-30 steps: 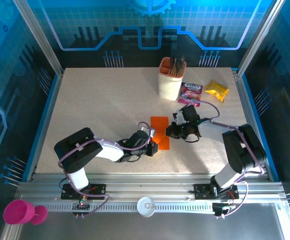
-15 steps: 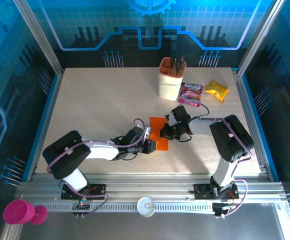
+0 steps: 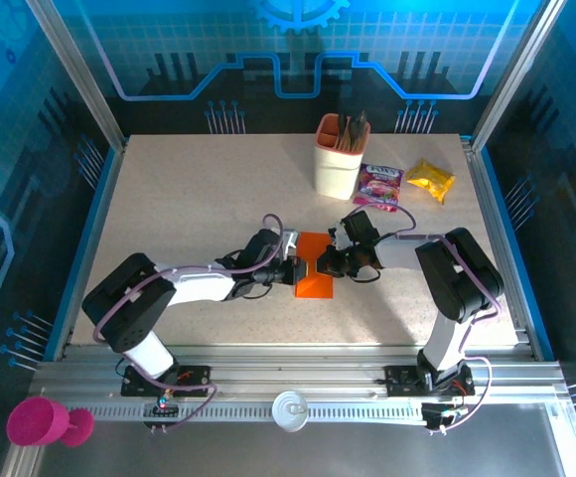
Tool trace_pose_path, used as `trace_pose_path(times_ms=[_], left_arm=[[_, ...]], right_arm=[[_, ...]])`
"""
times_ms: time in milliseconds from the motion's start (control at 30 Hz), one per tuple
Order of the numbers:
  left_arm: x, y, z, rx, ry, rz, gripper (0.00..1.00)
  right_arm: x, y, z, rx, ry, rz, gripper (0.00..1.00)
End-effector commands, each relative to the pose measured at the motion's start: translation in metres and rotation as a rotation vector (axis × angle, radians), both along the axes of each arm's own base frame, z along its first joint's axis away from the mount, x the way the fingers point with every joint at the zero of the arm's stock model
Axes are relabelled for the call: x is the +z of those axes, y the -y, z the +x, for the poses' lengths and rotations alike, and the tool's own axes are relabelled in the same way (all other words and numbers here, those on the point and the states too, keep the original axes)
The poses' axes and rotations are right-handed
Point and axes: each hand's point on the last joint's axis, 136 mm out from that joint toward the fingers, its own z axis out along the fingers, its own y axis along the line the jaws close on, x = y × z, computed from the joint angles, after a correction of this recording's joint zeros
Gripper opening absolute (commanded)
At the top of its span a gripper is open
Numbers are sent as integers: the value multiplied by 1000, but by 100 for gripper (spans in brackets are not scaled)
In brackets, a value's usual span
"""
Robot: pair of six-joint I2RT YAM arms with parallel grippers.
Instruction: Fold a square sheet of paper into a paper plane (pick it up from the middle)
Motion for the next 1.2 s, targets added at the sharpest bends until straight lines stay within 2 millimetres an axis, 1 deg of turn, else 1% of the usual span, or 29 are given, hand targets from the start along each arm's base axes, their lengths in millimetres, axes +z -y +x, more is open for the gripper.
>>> trace_pose_path(times_ms=[0,167,333,533,767,833,900,967,1033,1100,1167], left_arm=[[-5,8,4,-43,0,-5,0],[-16,4,12,-15,-4,1,0],[-19,3,22,4,2,-1,0],[-27,1,32,23,-3,9,0],[-46,-4,30,30,-37,35,0],[-52,-8,29,39,-45,49,0],[-56,-11,29,47,-47,57,0],[-58,-13,29,53,-50,63,0],[-60,-15,28,56,-53,67,0],[-61,-16,27,57,-55,66,0],[-61,-18,26,60,-55,67,0]], right_arm=[[-28,18,-15,-22,-76,-80,0],[-28,19,-16,-20,-77,-82,0],[-30,19,-17,-19,-83,-82,0],[-29,19,-17,-19,-83,-82,0],[-28,19,-18,-18,-82,-80,0],[-24,17,-17,-14,-80,-69,0],[-16,14,-14,-10,-70,-52,1],[-2,12,-11,-6,-45,-35,8],[13,14,-9,-6,-18,-27,19],[26,20,-8,-22,12,-29,26],[32,29,-10,-42,23,-38,31]])
